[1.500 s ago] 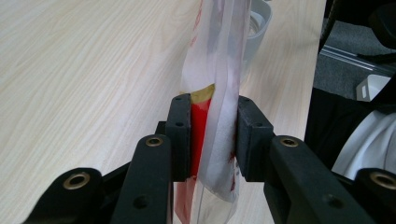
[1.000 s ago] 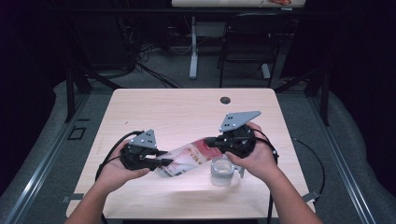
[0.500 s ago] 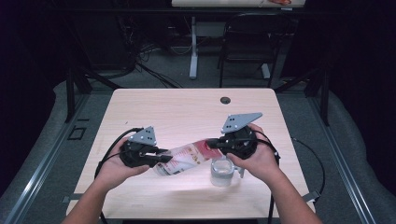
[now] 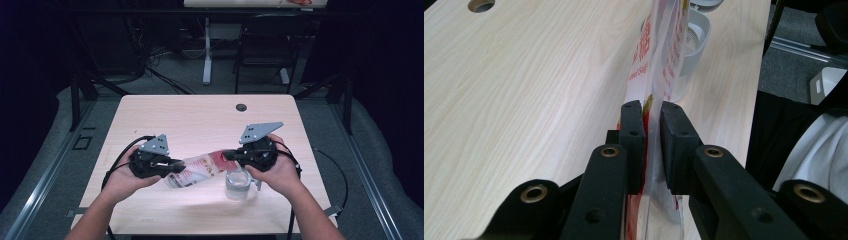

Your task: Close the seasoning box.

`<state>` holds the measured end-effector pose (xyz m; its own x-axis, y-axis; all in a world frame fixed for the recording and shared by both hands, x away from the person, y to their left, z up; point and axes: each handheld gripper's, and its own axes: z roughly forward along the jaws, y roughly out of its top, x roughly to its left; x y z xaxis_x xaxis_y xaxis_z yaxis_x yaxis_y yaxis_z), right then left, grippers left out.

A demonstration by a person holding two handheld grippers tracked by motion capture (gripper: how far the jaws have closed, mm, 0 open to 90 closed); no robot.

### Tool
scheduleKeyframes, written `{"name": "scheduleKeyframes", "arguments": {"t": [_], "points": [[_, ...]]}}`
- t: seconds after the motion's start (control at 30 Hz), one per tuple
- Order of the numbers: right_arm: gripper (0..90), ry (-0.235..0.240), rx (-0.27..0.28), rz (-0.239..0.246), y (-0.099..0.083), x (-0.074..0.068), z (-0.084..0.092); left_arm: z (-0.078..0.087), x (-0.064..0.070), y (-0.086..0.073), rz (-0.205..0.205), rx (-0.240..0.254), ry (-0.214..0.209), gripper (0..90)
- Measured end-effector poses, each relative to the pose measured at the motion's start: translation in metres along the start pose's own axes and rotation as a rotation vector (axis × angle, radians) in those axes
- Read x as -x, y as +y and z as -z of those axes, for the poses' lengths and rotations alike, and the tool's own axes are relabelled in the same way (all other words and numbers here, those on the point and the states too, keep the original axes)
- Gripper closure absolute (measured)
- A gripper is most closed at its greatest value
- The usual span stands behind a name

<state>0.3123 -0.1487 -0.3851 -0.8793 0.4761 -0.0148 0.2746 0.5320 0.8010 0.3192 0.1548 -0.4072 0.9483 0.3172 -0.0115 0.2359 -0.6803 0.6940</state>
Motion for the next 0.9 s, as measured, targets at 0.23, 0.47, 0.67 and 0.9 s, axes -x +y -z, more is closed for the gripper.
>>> {"name": "scheduleKeyframes", "arguments": {"t": [0.23,0.47,0.67,0.9], "points": [[90.0,-0.002,-0.004,0.002,-0.002,0.001,0.0,0.001,-0.001,0.003,-0.005,-0.009,-0.001,83.3],[90.0,-0.007,-0.008,-0.002,-0.004,0.001,0.001,0.003,0.0,0.008,-0.013,-0.019,-0.003,84.4],[89.9,-0.015,-0.017,0.003,-0.004,0.001,0.0,0.006,-0.001,0.011,-0.018,-0.024,0.001,85.6],[89.8,-0.021,-0.02,0.004,-0.005,0.001,0.001,0.008,-0.001,0.016,-0.029,-0.031,0.004,86.4]]}}
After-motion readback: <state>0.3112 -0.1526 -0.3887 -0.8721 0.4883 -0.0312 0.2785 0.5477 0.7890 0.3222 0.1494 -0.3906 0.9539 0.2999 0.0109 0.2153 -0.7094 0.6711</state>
